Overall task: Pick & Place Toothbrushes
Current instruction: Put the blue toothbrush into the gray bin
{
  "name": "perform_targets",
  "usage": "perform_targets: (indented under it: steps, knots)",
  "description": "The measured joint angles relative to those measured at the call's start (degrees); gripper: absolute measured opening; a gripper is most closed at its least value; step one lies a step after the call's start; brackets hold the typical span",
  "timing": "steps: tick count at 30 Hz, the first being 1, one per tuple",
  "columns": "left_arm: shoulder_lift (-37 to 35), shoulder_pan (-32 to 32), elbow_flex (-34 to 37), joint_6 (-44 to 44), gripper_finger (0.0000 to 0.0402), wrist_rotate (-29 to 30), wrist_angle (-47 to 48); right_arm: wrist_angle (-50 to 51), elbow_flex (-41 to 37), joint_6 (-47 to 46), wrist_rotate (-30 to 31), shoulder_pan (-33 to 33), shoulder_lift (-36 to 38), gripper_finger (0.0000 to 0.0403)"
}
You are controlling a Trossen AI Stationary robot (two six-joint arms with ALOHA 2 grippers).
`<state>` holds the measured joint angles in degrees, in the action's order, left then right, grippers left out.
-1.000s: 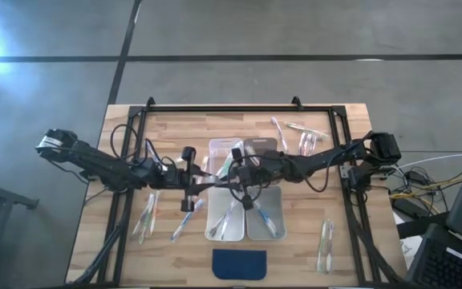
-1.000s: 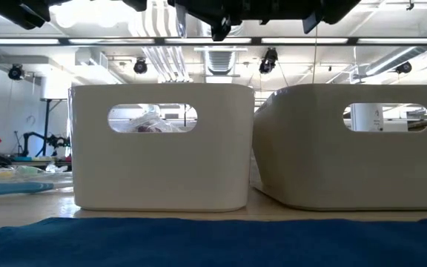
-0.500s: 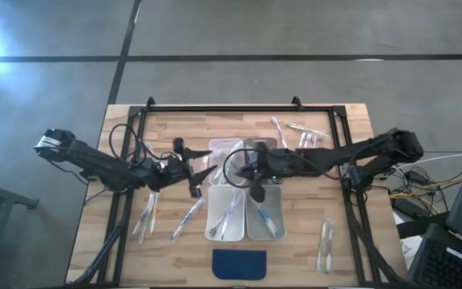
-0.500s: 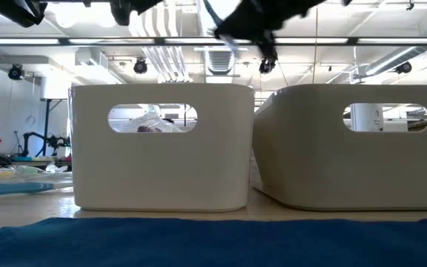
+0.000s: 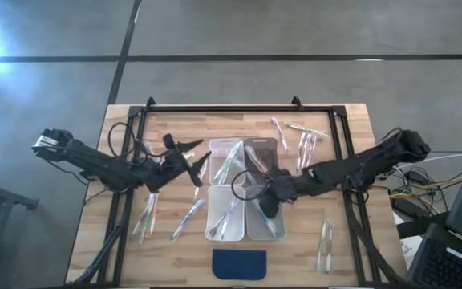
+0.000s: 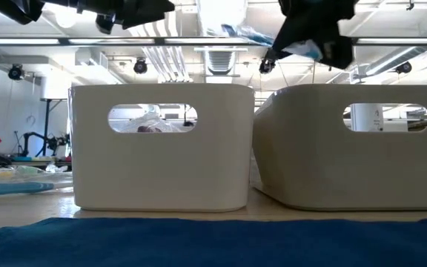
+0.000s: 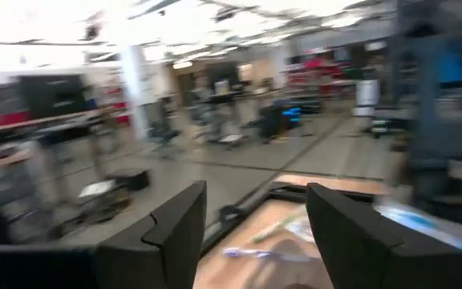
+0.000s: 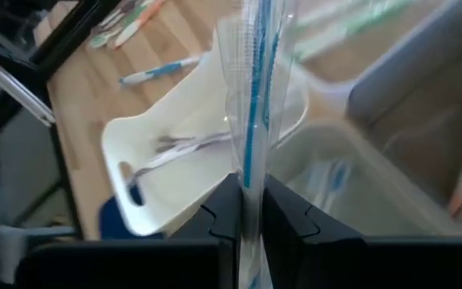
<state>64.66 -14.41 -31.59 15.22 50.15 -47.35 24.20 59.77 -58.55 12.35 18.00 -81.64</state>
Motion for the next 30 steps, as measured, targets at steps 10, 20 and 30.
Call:
perform_targets:
  steps: [10,20,30]
  knots:
    - [-2.40,0.04,0.00,11.19,0.0218,23.21,2.47,8.75,-0.02,-23.72,4.30,8.62,-1.12,0.0023]
    - [-2.70,0.09,0.01,14.94,0.0218,24.15,5.88,10.55,2.50,-30.45,3.50,10.88,-8.76,0.0023]
    - [-3.10,0.09,0.01,15.00,0.0218,27.63,6.43,23.35,14.57,-31.35,-2.65,11.03,-18.00,0.0023]
